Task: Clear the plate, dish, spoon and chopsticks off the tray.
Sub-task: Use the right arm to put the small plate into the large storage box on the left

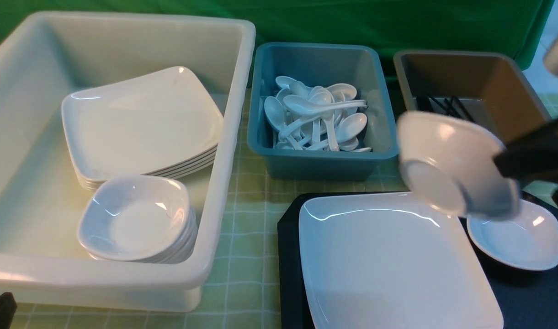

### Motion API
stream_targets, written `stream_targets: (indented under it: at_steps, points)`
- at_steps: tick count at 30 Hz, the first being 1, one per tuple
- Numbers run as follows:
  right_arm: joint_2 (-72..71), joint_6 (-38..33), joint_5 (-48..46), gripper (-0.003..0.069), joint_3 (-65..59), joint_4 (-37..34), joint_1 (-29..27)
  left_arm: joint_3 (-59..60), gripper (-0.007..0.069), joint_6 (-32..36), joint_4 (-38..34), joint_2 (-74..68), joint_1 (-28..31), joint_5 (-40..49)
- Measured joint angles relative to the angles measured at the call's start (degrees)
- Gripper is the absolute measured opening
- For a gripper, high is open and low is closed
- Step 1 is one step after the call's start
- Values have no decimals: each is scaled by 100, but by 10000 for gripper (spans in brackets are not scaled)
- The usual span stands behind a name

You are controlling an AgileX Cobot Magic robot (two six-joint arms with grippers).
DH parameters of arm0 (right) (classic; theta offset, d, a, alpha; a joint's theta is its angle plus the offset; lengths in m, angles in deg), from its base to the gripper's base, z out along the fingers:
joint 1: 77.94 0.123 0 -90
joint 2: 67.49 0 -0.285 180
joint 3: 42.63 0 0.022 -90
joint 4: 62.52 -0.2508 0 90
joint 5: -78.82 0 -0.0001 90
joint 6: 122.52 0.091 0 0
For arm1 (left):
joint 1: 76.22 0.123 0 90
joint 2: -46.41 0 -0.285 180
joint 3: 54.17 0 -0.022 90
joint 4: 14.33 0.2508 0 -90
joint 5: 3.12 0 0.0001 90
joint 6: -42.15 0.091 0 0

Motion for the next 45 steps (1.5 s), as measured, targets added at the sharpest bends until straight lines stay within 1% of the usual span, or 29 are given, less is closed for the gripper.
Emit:
stream_targets:
  at_steps: [1,2,4,6,9,12,14,17,22,25,31,33,36,37,40,42,45]
  points:
    - [2,-40,33,24,26,0,28,0,232,0,0,0,0,0]
    - [305,-322,272,24,201,-235,268,0,232,0,0,0,0,0]
    - [707,-568,517,24,375,-332,567,0,232,0,0,0,0,0]
    - [1378,-992,962,24,728,-360,1121,0,232,0,0,0,0,0]
    - [2179,-1622,1362,24,1285,-379,1707,0,232,-7,0,0,0,0]
    - [2910,-2261,1668,24,1924,-178,2211,0,232,0,0,0,0,0]
    - [3360,-2514,1852,24,2268,130,2473,0,232,0,0,0,0,0]
    - [3900,-2704,2091,24,2542,726,2741,0,232,0,0,0,0,0]
    - [4494,-2933,2373,24,2576,1632,2926,0,232,0,0,0,0,0]
    - [4781,-2995,2556,25,2576,1915,2951,0,232,0,0,0,0,0]
    - [4988,-3020,2575,34,2580,2003,2989,0,232,6,0,0,0,0]
    - [5015,-3014,2444,67,2587,2003,2989,0,232,6,0,0,0,0]
    - [5022,-2997,2287,144,2587,2024,2989,0,232,6,0,0,0,0]
    - [5015,-2993,2187,222,2587,2044,2989,0,232,0,0,0,0,0]
    - [4969,-2986,2019,323,2587,2045,2989,0,232,0,0,0,0,0]
    - [4894,-2975,1892,363,2607,2057,2989,0,232,0,0,0,0,0]
    - [4635,-2839,1731,388,2646,2176,2989,0,232,0,0,0,0,0]
